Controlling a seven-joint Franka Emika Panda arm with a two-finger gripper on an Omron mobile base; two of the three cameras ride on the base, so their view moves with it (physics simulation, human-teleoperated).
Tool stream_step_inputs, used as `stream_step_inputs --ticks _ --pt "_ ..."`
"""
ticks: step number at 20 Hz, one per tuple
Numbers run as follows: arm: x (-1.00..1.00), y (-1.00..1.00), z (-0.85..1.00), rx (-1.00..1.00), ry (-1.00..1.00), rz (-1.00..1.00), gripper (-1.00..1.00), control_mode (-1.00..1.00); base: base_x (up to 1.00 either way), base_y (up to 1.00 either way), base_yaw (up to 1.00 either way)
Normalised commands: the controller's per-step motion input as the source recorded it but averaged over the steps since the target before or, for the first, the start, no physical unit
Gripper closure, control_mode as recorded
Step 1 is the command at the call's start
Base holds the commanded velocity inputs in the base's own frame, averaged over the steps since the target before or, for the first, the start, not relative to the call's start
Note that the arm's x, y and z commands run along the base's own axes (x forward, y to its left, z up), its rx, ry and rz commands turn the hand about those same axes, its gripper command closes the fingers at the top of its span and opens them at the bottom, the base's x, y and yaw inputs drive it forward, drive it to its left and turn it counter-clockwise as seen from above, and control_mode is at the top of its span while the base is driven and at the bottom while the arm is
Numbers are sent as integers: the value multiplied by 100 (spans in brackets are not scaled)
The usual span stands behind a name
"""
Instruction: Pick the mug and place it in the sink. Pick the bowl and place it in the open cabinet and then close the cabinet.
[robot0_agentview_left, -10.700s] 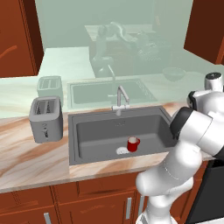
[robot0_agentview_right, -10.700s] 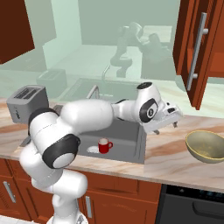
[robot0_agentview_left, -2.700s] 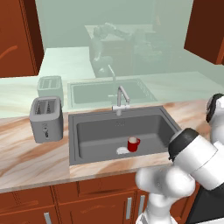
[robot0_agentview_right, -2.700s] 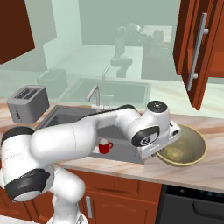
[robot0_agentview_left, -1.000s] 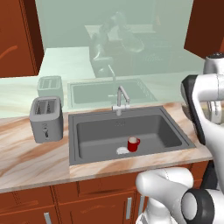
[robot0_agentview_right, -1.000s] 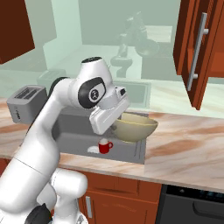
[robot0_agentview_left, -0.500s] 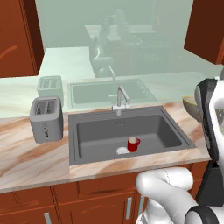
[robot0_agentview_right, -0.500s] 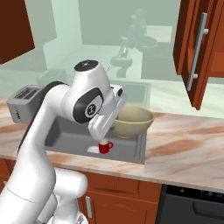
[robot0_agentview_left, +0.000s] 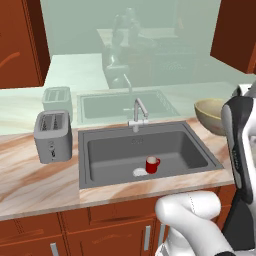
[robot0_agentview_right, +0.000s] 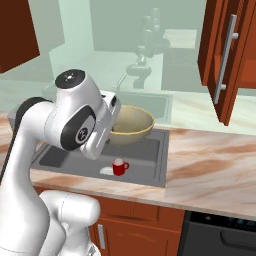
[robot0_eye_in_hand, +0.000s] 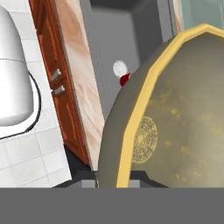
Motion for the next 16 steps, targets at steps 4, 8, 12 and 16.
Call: stream_step_inputs --ticks 4,8,12,16 --pt "-7 69 24 0 -8 15 100 -100 0 0 0" --pt "-47 33 35 0 -14 13 100 -100 0 0 0" --pt "-34 44 16 0 -9 15 100 -100 0 0 0" --pt "-52 52 25 0 -13 12 100 -100 0 0 0"
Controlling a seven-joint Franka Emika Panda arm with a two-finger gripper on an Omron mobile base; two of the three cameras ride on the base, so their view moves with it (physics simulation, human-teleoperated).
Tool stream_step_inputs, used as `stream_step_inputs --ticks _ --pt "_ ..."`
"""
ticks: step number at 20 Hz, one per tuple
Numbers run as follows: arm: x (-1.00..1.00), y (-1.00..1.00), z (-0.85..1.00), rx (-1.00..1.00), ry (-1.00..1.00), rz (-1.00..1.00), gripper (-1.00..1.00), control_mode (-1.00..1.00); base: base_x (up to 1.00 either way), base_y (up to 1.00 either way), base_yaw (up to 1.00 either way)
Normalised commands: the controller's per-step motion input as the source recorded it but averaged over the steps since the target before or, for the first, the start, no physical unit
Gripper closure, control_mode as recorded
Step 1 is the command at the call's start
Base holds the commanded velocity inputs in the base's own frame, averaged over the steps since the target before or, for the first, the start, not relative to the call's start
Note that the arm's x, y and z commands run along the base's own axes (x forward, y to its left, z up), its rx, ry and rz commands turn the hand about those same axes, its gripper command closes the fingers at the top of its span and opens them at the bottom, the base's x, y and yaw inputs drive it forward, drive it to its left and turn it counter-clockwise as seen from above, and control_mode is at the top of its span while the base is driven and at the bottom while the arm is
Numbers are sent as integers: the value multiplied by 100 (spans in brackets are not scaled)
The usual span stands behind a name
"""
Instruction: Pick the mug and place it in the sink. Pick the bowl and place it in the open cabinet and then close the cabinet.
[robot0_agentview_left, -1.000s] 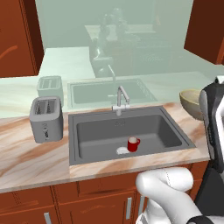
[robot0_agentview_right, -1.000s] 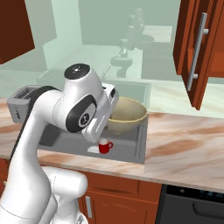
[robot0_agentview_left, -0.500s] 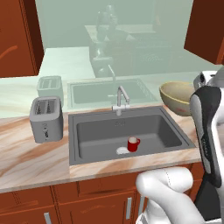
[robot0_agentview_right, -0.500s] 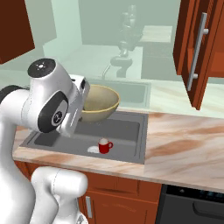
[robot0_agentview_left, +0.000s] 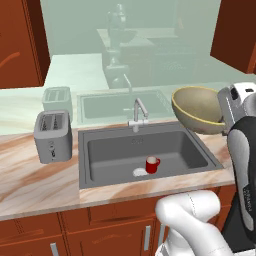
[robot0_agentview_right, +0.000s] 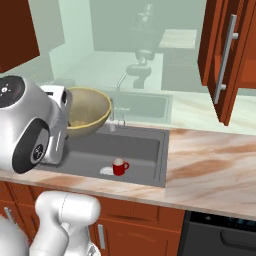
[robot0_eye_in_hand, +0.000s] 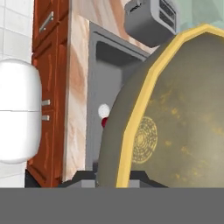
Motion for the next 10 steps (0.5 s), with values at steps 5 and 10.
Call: stream_step_inputs --ticks 5,10 --pt "-43 19 22 0 -9 9 100 100 -12 2 2" --pt "0 0 0 0 0 0 100 100 -87 4 6"
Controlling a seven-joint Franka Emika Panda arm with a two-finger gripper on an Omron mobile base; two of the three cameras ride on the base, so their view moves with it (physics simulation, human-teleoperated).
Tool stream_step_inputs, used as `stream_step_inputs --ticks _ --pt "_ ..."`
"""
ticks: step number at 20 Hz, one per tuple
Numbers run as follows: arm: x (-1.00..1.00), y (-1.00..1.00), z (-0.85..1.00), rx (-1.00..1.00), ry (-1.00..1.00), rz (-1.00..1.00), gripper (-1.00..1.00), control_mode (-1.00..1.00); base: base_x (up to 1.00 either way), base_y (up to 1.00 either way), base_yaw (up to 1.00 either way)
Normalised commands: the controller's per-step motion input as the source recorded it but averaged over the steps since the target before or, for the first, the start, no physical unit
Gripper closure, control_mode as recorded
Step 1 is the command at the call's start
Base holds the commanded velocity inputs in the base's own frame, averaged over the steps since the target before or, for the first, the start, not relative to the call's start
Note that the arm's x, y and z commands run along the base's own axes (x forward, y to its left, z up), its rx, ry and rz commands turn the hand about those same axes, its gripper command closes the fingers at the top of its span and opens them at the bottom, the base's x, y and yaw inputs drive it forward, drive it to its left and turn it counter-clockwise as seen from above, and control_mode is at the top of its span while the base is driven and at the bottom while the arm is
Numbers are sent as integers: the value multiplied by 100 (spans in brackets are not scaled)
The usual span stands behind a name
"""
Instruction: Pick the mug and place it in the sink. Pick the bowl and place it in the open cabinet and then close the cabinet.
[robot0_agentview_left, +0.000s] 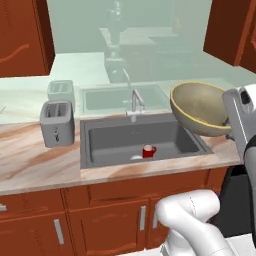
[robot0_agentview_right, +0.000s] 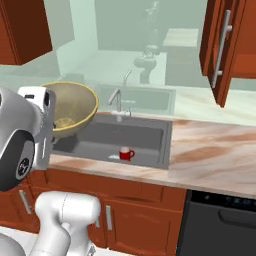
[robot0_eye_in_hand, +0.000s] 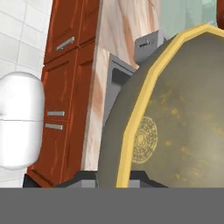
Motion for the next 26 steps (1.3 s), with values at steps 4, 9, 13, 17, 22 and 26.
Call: stream_step_inputs --ticks 4,9,13,17,22,26 --pt "0 0 0 0 0 0 100 100 -96 0 0" --pt "0 0 0 0 0 0 100 100 -53 -17 0" --pt "0 0 0 0 0 0 100 100 -7 -49 0" --pt "0 0 0 0 0 0 100 100 0 -66 0" --pt "0 0 0 0 0 0 100 100 0 -73 0" --pt "0 0 0 0 0 0 100 100 1 -78 0"
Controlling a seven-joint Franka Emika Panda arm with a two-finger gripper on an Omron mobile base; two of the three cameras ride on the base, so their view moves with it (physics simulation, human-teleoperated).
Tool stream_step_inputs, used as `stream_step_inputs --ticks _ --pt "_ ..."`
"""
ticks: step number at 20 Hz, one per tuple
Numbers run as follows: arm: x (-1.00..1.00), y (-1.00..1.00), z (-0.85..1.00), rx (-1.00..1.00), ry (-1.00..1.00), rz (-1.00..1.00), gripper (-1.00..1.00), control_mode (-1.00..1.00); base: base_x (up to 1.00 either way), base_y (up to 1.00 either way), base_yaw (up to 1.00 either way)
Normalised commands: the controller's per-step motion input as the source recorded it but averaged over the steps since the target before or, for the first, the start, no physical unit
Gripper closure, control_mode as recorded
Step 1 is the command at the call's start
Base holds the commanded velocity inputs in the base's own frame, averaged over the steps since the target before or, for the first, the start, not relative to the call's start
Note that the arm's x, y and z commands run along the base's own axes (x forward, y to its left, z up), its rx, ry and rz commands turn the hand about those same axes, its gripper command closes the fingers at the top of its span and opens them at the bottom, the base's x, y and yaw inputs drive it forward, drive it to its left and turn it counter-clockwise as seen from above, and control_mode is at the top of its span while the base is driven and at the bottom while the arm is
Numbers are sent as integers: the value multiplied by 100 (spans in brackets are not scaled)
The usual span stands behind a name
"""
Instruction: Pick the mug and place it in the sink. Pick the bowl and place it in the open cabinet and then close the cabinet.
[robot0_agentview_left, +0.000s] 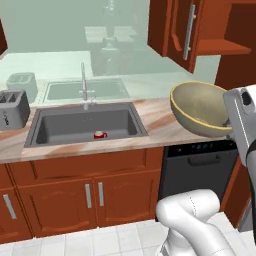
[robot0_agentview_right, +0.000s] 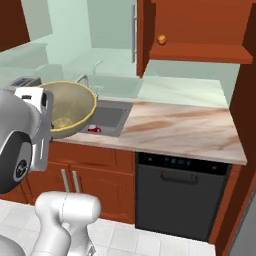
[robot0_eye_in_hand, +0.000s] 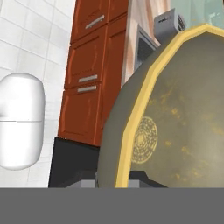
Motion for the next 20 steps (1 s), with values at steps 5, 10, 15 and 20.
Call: stream_step_inputs --ticks 5,10,15,20 --pt "0 0 0 0 0 0 100 100 0 -72 0" --pt "0 0 0 0 0 0 100 100 4 -58 -2" --pt "0 0 0 0 0 0 100 100 22 -31 -6" --pt "0 0 0 0 0 0 100 100 37 0 -8"
